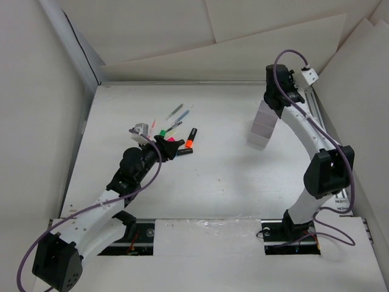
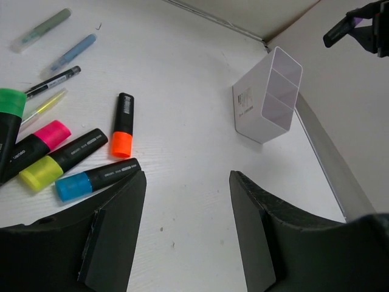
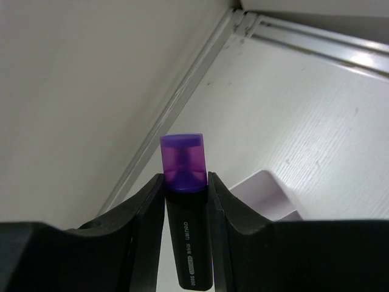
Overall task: Sort the stationery into containers
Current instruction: Pick up the pen from the center of the board, then place the pen in the storage box.
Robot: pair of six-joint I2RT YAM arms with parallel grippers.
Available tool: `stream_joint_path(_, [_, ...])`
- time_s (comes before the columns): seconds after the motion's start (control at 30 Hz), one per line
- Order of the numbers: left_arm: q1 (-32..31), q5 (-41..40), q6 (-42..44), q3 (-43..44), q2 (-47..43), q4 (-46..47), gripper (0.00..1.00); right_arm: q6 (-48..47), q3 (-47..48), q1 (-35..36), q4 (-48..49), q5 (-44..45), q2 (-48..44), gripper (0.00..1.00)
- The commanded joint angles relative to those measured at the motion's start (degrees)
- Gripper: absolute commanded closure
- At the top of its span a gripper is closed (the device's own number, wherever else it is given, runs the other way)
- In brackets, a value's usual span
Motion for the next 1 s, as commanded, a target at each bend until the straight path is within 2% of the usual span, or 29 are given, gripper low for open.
stream_joint_path(0.0, [-0.2,1.8,-0.3,1.4,-0.5,3.4,0.47,-0.3,-1.2,0.3,4.3,13.7,1.1,0.84])
stream_joint_path(0.27, [-0.2,1.8,0.3,1.4,-0.5,2.8,0.47,-0.8,4.1,-0.8,0.2,19.9,10.3,0.84])
stream_joint_path(0.97, [-0.2,1.8,0.3,1.4,0.7,2.9,0.47,-1.3,8.3,1.6,-4.8,29.0,19.2,0.84])
